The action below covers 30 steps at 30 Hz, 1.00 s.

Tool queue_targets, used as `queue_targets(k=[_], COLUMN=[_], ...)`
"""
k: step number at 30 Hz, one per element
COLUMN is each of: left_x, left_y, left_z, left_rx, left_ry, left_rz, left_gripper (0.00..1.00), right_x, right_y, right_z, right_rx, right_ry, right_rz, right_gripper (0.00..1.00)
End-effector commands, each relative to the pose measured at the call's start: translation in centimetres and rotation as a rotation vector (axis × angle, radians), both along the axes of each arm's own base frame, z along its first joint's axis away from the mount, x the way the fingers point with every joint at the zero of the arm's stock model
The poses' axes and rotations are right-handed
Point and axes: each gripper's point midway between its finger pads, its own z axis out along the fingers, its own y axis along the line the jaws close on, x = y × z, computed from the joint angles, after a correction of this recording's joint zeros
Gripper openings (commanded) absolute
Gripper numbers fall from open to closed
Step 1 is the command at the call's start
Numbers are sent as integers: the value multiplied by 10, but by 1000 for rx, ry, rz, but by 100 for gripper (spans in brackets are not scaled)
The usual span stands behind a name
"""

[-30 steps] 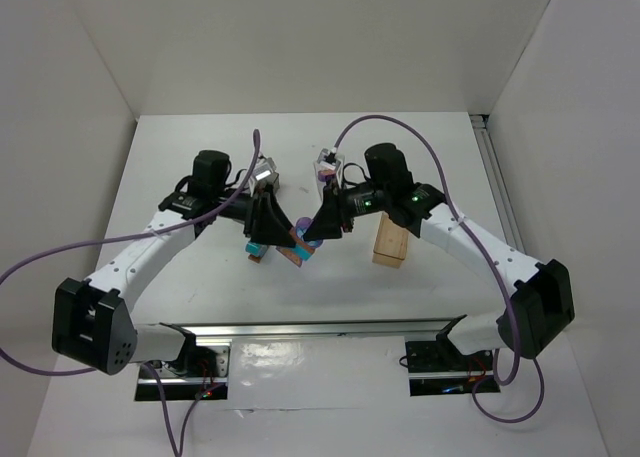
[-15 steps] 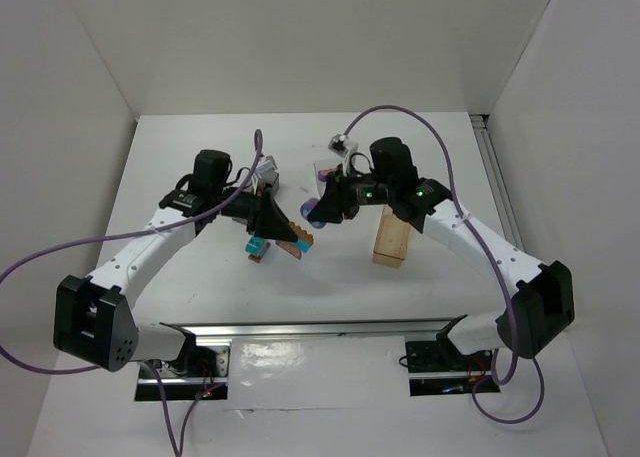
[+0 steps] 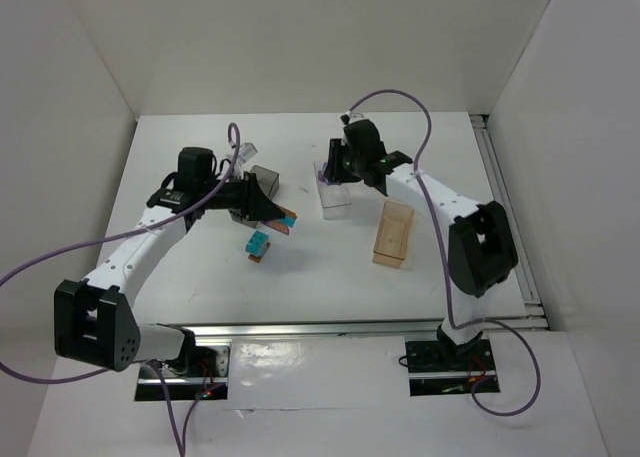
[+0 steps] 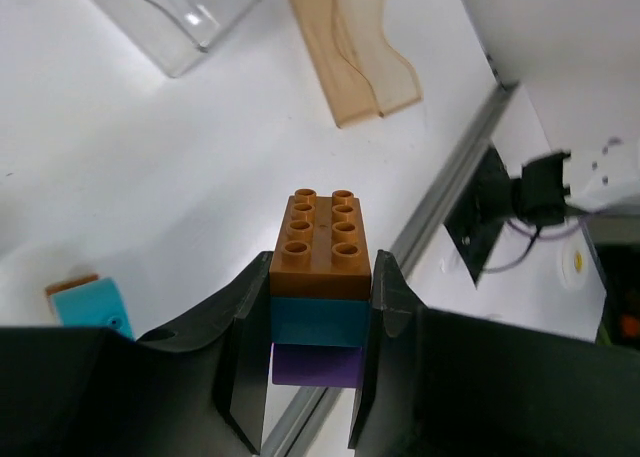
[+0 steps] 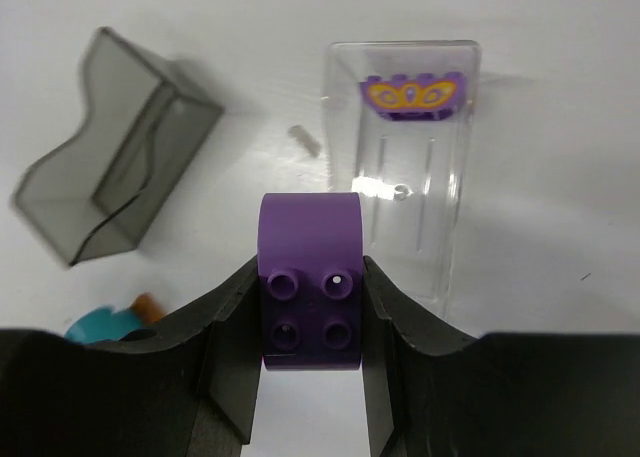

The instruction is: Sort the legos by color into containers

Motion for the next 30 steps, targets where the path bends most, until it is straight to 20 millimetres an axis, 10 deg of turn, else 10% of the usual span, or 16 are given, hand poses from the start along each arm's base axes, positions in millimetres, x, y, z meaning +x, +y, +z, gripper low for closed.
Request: queue_targets(k=[1, 5, 10, 14, 23, 30], left_x=[21, 33, 42, 50, 36, 28], left_y=[19, 33, 44, 43, 7, 1], left_z=[20, 17, 13, 24, 76, 86], left_rx=[24, 39, 35, -31, -389, -499], left_ry=[-49, -18, 31, 20, -74, -67], left_rz=[183, 310, 396, 413, 97, 22], left_gripper=[0, 0, 0, 0, 0, 0], right_x=[33, 45, 45, 7, -116, -130], right_y=[-9, -2, -7, -10, 53, 69], right_z=[-19, -48, -33, 11, 99, 116], right_rx=[-86, -140, -154, -42, 636, 813], right_ry=[-1, 33, 1, -59, -152, -135], right_rz=[-142, -147, -176, -133, 395, 486], right_gripper=[28, 53, 89, 86, 87, 91])
